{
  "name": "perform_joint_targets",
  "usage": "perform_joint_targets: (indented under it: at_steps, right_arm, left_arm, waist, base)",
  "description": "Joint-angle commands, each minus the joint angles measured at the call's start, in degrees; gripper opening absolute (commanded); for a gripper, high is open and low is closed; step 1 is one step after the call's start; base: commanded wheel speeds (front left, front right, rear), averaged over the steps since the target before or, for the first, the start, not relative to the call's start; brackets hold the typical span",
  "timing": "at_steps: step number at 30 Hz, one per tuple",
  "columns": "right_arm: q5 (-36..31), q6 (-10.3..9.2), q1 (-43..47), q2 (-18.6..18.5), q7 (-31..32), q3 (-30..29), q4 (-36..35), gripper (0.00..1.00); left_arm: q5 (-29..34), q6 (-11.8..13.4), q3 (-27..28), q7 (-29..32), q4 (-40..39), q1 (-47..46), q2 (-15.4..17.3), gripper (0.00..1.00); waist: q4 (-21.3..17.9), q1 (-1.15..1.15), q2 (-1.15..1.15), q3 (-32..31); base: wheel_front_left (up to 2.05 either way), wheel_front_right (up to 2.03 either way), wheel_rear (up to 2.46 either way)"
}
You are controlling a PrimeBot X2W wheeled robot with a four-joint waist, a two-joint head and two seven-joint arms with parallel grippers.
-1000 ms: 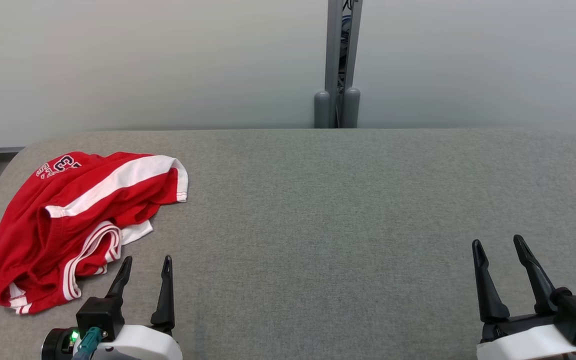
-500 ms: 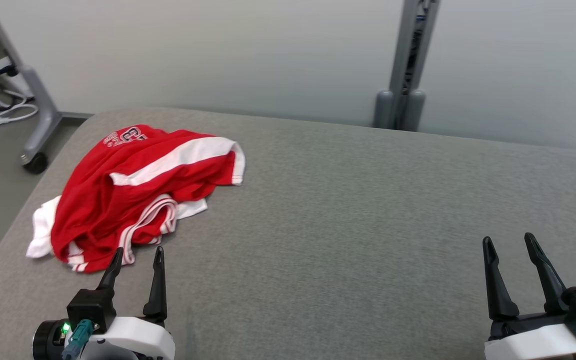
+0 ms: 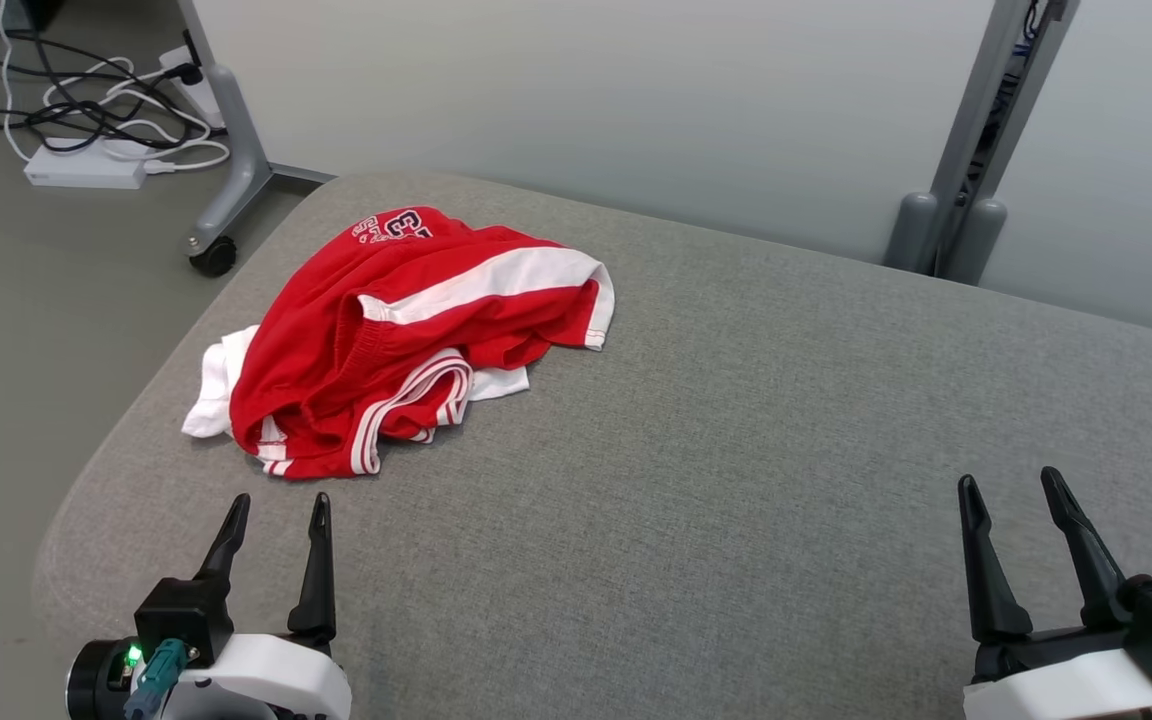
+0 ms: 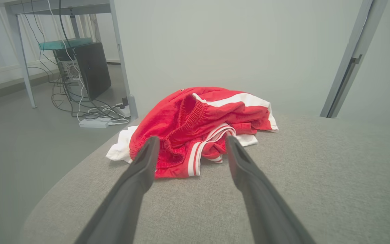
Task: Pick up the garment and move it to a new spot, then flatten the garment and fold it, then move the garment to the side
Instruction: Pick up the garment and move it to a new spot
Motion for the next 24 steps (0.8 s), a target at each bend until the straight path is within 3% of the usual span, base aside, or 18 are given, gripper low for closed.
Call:
perform_joint_targets:
  at_steps: [1, 12, 24]
  right_arm:
    - [0.3, 0.1, 0.6, -0.4, -0.2, 0.0, -0.1, 1.0]
    - [0.4, 0.1, 0.8, -0.4, -0.2, 0.7, -0.5, 1.0]
    - [-1.2, 0.1, -2.5, -0.4, -0.2, 2.0, -1.4, 1.0]
  left_arm:
    - [0.3, -0.2, 0.1, -0.3, 0.1, -0.5, 0.2, 1.0]
    - [-0.8, -1.4, 0.0, 0.8, 3.0, -5.3, 1.8, 1.0]
    - [-2.3, -4.2, -2.3, 7.2, 13.7, -24.8, 4.8, 1.0]
  waist:
    - [0.3, 0.0, 0.0, 0.0]
    - [-1.3, 0.0, 0.0, 0.3]
    - [-5.0, 0.0, 0.0, 5.5]
  base:
    - [0.0, 0.0, 0.0]
    - [0.0, 0.0, 0.0]
    - [0.0, 0.0, 0.0]
